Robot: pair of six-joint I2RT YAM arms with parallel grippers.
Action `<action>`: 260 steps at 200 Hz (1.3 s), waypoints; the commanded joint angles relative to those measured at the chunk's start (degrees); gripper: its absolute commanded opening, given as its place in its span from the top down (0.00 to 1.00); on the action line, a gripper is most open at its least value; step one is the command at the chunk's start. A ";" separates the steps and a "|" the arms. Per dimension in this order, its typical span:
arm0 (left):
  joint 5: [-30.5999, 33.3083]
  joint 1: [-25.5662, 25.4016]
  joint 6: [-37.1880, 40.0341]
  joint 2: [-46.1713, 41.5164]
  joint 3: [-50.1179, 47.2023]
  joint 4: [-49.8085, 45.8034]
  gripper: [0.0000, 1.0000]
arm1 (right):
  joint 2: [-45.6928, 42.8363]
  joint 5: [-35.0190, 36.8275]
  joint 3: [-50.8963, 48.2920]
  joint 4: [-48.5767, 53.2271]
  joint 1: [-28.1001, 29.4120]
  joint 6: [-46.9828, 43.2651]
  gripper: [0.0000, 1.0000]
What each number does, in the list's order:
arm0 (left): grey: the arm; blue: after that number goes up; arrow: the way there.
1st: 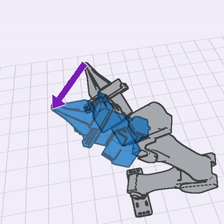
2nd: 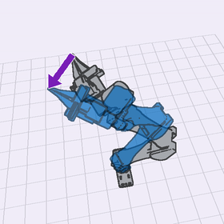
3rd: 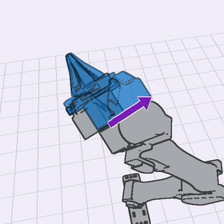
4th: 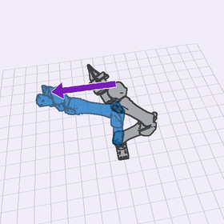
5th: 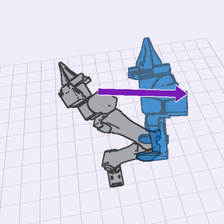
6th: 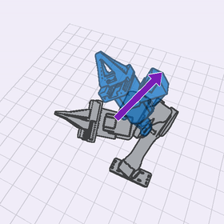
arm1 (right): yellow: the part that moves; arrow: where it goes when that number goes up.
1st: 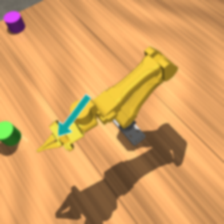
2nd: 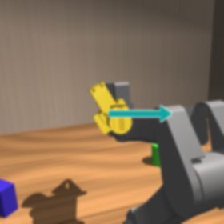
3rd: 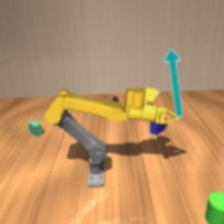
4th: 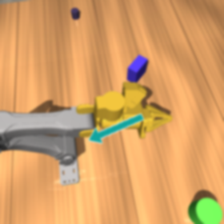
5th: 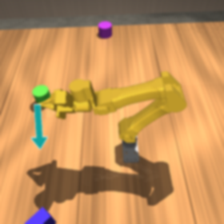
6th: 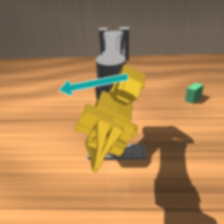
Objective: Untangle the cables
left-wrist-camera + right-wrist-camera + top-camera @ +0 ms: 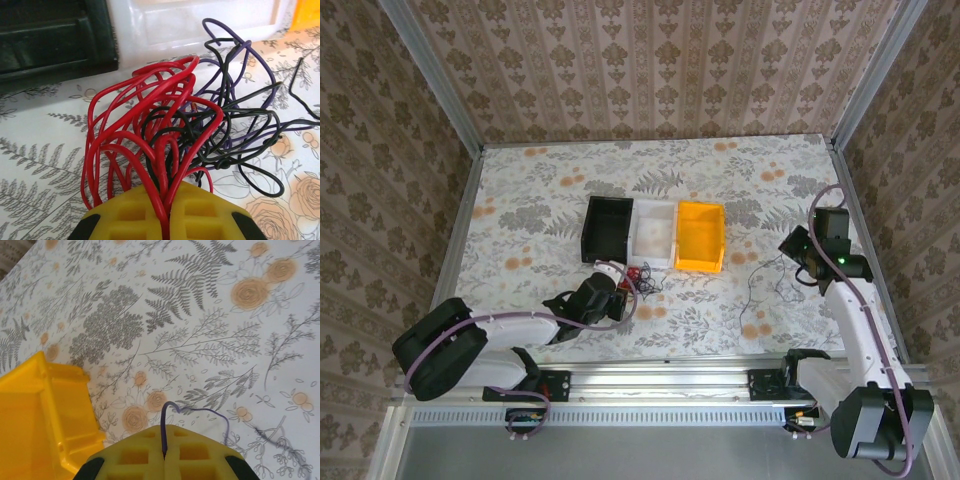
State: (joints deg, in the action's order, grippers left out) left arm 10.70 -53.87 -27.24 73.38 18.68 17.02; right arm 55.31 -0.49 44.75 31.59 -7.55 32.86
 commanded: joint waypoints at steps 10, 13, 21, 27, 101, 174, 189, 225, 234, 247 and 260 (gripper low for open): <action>2.63 0.72 -2.15 1.45 -1.45 -7.21 1.00 | -1.60 -3.00 4.18 0.40 -0.58 0.12 1.00; 2.26 0.64 -2.01 1.49 -1.45 -6.81 1.00 | -1.68 -3.30 4.46 0.23 -0.55 0.02 1.00; 1.08 0.61 -1.26 1.68 -1.49 -5.19 1.00 | -1.94 -4.16 5.38 -0.20 -0.30 -0.61 1.00; 0.11 0.63 -0.67 1.99 -1.66 -3.66 1.00 | -2.04 -4.36 6.47 -0.11 -0.04 -1.13 1.00; -11.20 -0.47 6.13 9.10 4.39 1.12 1.00 | 0.43 -6.35 23.14 -2.70 11.48 -9.78 1.00; -10.72 -1.00 6.74 10.70 5.91 0.60 1.00 | 12.78 -4.90 32.09 -5.75 17.88 -9.97 1.00; -10.55 -1.15 6.77 10.79 6.01 0.38 1.00 | 15.11 -5.74 31.56 -7.05 18.04 -9.76 1.00; -10.52 -1.13 6.77 11.37 6.54 0.12 1.00 | 20.07 -6.45 29.92 -9.80 18.49 -9.57 1.00; -10.69 -1.15 6.87 11.65 6.71 0.02 1.00 | 21.25 -6.53 29.76 -10.16 18.62 -9.53 1.00; -10.70 -1.16 6.99 12.19 6.98 0.13 1.00 | 22.78 -6.54 29.78 -10.61 18.79 -9.42 1.00; -10.75 -1.15 7.05 12.76 7.23 0.34 1.00 | 23.60 -6.54 29.87 -11.30 19.11 -9.15 1.00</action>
State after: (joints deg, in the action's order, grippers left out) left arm 2.31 -54.35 -21.17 83.88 25.32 21.26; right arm 77.49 -6.13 75.22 23.14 10.83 23.75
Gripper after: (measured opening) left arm 0.064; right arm 0.058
